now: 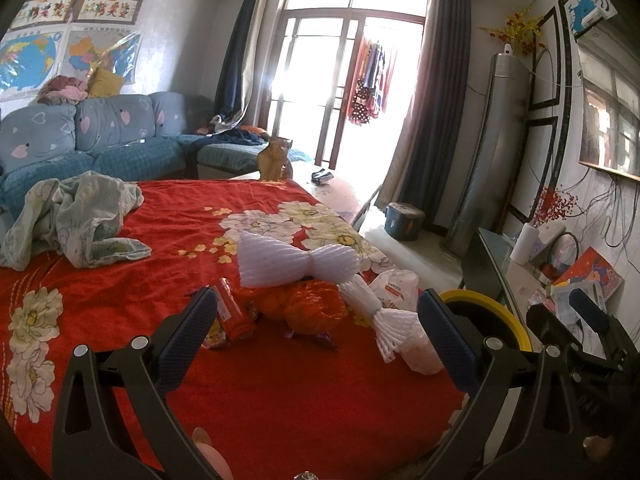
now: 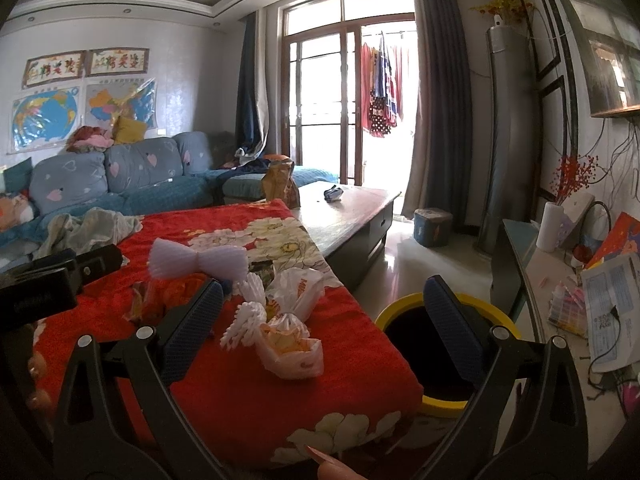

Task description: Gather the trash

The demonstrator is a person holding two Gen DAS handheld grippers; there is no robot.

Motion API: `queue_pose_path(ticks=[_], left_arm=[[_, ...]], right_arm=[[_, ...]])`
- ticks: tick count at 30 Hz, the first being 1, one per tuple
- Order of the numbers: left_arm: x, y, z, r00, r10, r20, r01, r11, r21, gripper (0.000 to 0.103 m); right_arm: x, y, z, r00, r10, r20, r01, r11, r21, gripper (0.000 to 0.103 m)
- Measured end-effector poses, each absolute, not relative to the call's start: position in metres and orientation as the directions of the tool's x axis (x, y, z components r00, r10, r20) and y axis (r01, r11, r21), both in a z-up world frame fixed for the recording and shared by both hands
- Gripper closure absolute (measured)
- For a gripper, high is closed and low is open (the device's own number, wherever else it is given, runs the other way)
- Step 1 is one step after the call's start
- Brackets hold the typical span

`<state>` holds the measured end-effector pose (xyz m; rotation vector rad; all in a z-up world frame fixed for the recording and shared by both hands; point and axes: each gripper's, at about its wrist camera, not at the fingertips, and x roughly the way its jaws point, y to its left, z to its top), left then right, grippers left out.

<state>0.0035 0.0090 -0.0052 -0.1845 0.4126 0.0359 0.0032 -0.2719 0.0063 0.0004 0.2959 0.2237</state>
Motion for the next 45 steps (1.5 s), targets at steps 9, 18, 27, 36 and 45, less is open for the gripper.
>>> queue_pose_path(ticks=[9, 18, 27, 36, 45], left_arm=[[0.002, 0.007, -0.004, 0.915, -0.002, -0.404, -0.073, 0.982, -0.171, 0.006], [0.005, 0.000, -0.006, 0.913, -0.026, -0.408, -0.052, 0.983, -0.178, 0.006], [0.028, -0.007, -0.011, 0.902, -0.043, -0.430, -0.035, 0.984, -0.172, 0.006], [0.054, 0.006, -0.009, 0.891, -0.018, -0.454, -0.076, 0.979, -0.189, 0.006], [0.078, 0.043, -0.005, 0.877, 0.075, -0.475, -0.182, 0.966, -0.184, 0.006]], right_arm=[[0.003, -0.272, 0.006, 0.931, 0.220, -0.290, -0.220, 0.975, 0.033, 0.011], [0.002, -0.272, 0.002, 0.927, 0.222, -0.301, -0.223, 0.974, 0.033, 0.011], [0.012, -0.274, -0.006, 0.913, 0.230, -0.338, -0.230, 0.972, 0.041, 0.011], [0.032, -0.266, -0.011, 0.892, 0.255, -0.373, -0.262, 0.965, 0.035, 0.011], [0.061, -0.250, -0.027, 0.843, 0.316, -0.436, -0.327, 0.944, 0.051, 0.011]])
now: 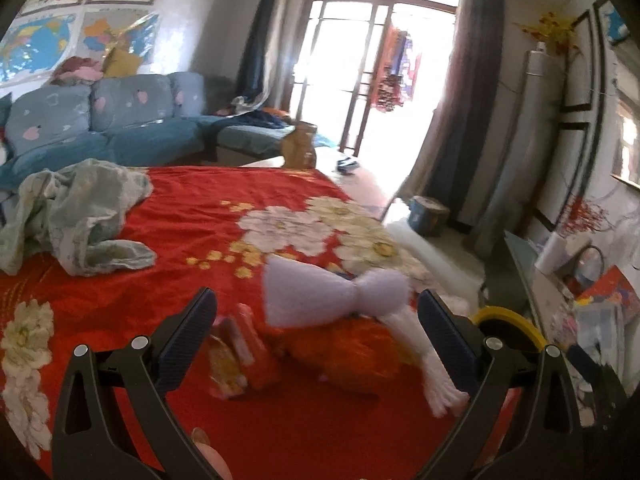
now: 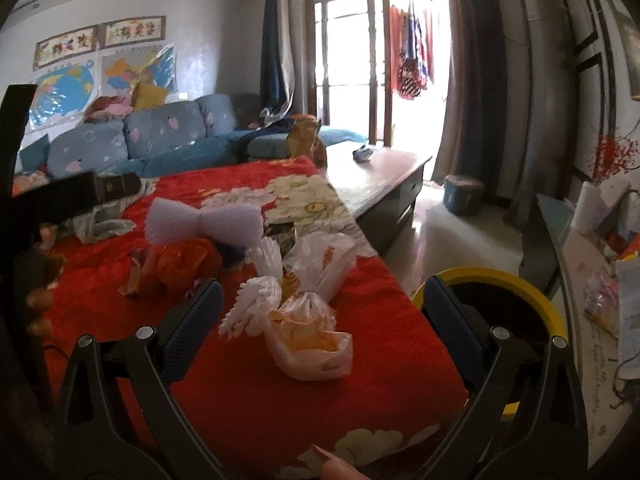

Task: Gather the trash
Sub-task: 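Grasp the white plastic bag with the right tool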

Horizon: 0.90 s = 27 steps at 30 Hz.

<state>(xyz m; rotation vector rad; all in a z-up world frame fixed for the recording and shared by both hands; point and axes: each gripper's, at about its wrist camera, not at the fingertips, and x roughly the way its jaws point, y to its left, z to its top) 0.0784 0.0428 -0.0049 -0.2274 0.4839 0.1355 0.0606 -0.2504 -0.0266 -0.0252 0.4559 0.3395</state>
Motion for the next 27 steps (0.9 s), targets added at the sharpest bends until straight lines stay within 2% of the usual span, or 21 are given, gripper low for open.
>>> queue_pose_path(ticks=[7, 10, 17, 22, 23, 27], left_arm=[[0.103, 0.077, -0.011, 0.853, 0.090, -0.513, -0.221, 0.955, -0.199, 0.006], [0.115, 0.088, -0.017, 0.844, 0.051, -0.533, -0.202, 0.952, -0.229, 0.006], [0.144, 0.102, -0.039, 0.802, -0.089, -0.590, -0.151, 0.927, -0.345, 0.006], [0.159, 0.101, -0.052, 0.780, -0.160, -0.605, -0.122, 0.910, -0.397, 0.007], [0.160, 0.100, -0.053, 0.778, -0.172, -0.604, -0.111, 0.909, -0.402, 0.009], [0.163, 0.095, -0.057, 0.770, -0.212, -0.602, -0.070, 0.910, -0.409, 0.040]], right_arm=[[0.077, -0.254, -0.046, 0.788, 0.338, -0.515, -0.347, 0.934, 0.083, 0.011], [0.081, -0.256, -0.054, 0.761, 0.351, -0.546, -0.358, 0.928, 0.098, 0.016], [0.092, -0.252, -0.077, 0.667, 0.395, -0.632, -0.411, 0.902, 0.130, 0.029], [0.096, -0.248, -0.084, 0.632, 0.420, -0.651, -0.438, 0.887, 0.147, 0.048], [0.095, -0.247, -0.085, 0.626, 0.428, -0.652, -0.447, 0.882, 0.150, 0.053], [0.094, -0.248, -0.084, 0.630, 0.434, -0.644, -0.457, 0.878, 0.144, 0.064]])
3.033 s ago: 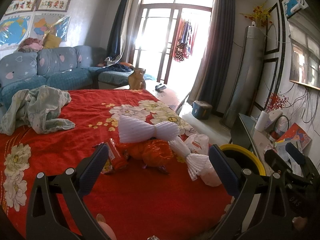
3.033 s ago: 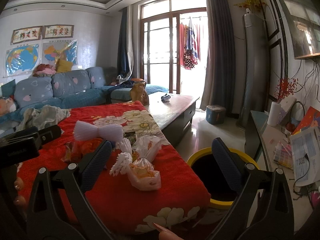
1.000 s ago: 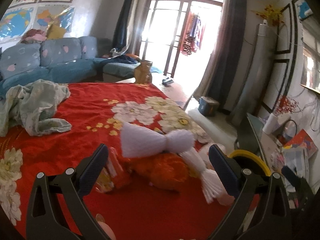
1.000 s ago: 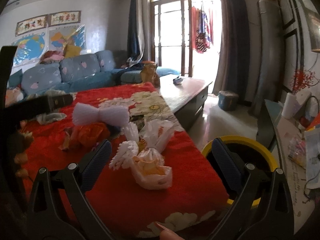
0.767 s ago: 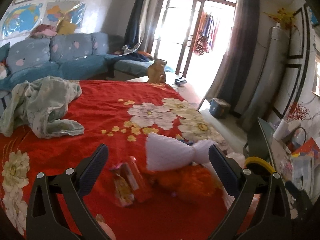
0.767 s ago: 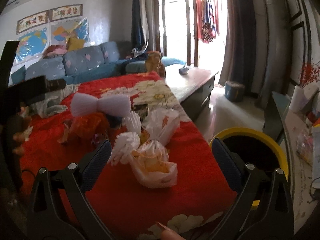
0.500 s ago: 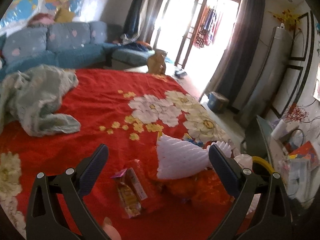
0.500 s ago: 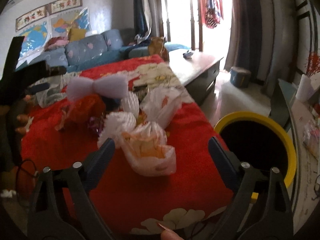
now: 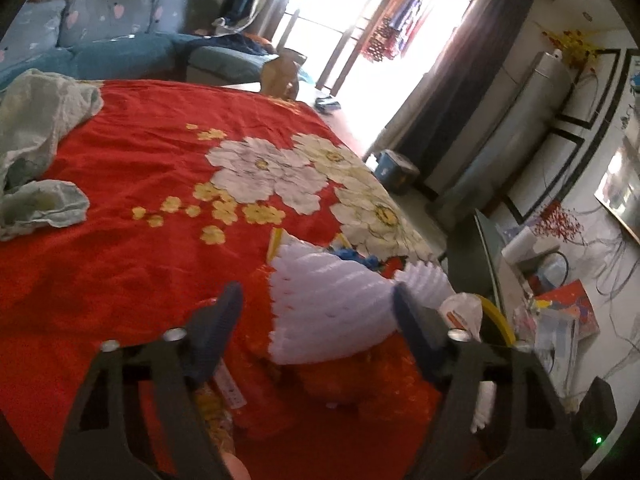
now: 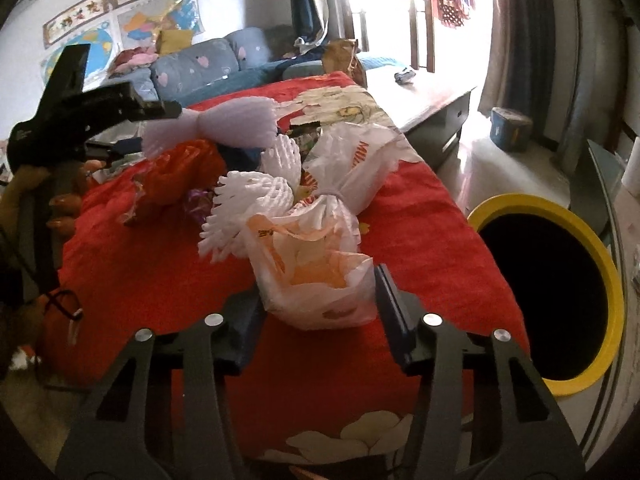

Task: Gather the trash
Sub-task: 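Grasp the white plastic bag with the right tool, then carry the white bag to the bin with the right tool while the left grasps a foam net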

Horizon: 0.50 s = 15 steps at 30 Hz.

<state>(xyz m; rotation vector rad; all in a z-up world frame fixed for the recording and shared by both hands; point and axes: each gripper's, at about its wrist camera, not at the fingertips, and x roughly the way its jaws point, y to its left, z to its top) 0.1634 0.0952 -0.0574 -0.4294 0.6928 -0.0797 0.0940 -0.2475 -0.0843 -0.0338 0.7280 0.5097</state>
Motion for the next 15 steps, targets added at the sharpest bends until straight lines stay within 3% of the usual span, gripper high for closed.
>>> queue_pose_path(ticks=[2, 6, 15], left_arm=[[0.161, 0.092, -0.057, 0.772, -0.237, -0.589, -0.042, 0.907, -0.420, 0.051], [0.157, 0.089, -0.049, 0.784, -0.248, -0.568, -0.012, 0.910, -0.414, 0.069], [0.138, 0.076, -0.012, 0.843, -0.230, -0.486, 0.047, 0.932, -0.359, 0.078]], right_arm=[[0.093, -0.248, -0.083, 0.632, 0.441, -0.638, -0.460, 0.875, 0.148, 0.071], [0.092, -0.249, -0.079, 0.650, 0.434, -0.623, -0.456, 0.879, 0.137, 0.076], [0.089, -0.259, -0.062, 0.710, 0.416, -0.568, -0.434, 0.894, 0.113, 0.078]])
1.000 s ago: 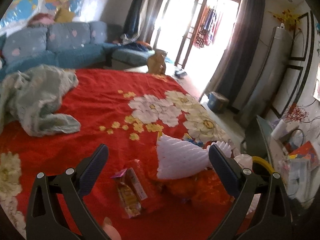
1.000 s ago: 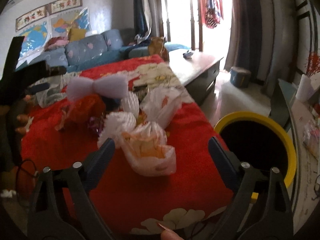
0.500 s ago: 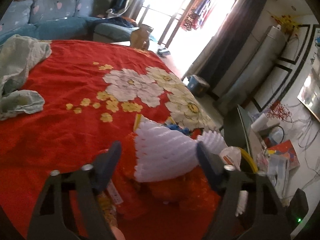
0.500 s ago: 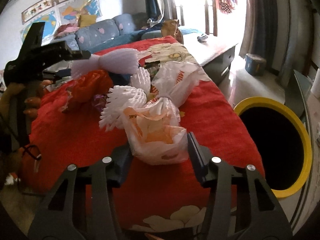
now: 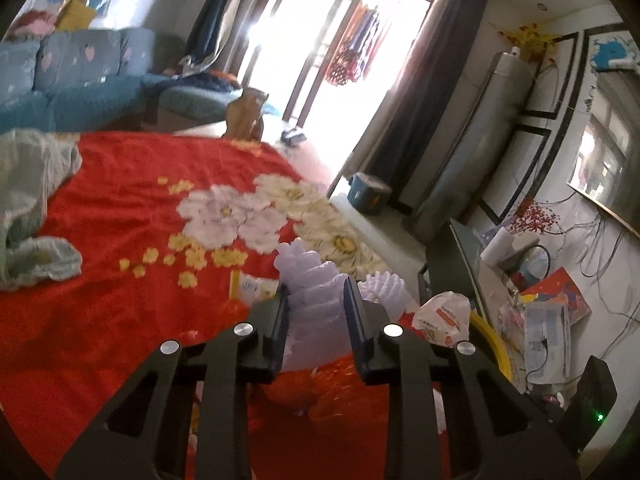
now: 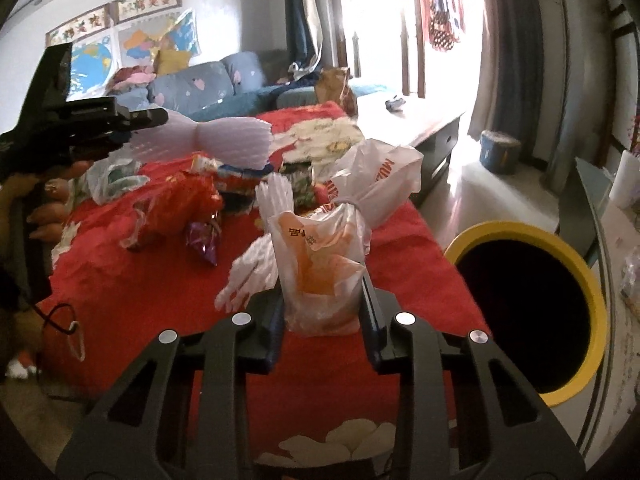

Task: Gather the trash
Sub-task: 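Carry the white bag to the bin with the right tool while the left grasps a foam net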

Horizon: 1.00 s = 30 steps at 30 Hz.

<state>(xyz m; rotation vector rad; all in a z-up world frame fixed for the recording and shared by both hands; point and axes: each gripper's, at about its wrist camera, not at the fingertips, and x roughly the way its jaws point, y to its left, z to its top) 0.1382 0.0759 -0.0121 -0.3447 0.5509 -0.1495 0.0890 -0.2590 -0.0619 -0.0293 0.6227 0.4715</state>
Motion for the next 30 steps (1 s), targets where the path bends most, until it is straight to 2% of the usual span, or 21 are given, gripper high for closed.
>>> queue_pose_path(ticks=[10, 30], left_arm=[[0.126, 0.036, 0.018, 0.852, -0.225, -0.473, 0.093, 0.954, -0.286, 0.079], [0.131, -0.055, 0.013, 0.798, -0.305, -0.521, 0.197, 0.947, -0.253, 0.080]], right_arm=[[0.088, -0.277, -0.040, 0.755, 0.414, -0.509, -0.416, 0.902, 0.116, 0.079], [0.094, -0.357, -0.036, 0.826, 0.292, -0.482, -0.217, 0.954, 0.206, 0.079]])
